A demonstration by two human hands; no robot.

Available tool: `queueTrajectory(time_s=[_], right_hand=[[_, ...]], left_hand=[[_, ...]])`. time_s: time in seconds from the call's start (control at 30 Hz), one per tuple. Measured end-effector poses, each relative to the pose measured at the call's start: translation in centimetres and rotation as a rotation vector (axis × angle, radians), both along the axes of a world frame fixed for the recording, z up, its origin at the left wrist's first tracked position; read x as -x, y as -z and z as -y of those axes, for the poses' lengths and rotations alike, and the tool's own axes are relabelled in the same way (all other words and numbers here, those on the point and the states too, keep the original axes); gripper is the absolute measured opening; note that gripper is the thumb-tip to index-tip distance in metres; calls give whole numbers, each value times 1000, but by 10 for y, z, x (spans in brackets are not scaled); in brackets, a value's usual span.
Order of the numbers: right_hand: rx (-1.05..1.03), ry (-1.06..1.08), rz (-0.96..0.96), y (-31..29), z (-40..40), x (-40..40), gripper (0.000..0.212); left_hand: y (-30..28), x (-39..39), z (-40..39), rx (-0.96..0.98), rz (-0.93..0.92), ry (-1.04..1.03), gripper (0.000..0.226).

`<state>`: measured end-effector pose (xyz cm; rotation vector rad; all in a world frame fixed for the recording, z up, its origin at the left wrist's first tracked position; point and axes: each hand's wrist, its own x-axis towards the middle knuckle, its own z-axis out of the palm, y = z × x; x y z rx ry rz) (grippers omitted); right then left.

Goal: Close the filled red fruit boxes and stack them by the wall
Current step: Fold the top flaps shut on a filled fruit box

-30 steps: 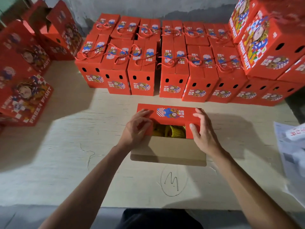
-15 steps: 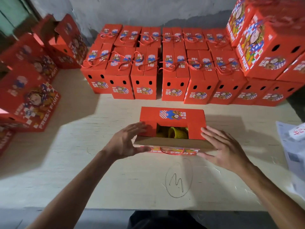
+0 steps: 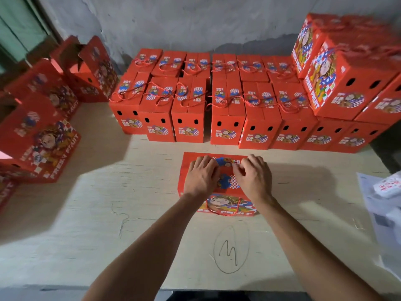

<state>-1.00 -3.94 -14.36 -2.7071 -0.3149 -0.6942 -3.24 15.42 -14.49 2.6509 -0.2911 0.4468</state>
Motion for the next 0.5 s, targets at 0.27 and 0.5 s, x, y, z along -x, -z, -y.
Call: queueTrajectory(time_s=[0.27, 0.5], right_hand=[[-41, -43, 17, -3, -7, 1, 35], [52, -50, -74, -11, -16, -11, 41]], left_hand=[[12, -1, 0, 40, 103, -4, 24], [2, -6, 13, -26, 21, -125, 29]])
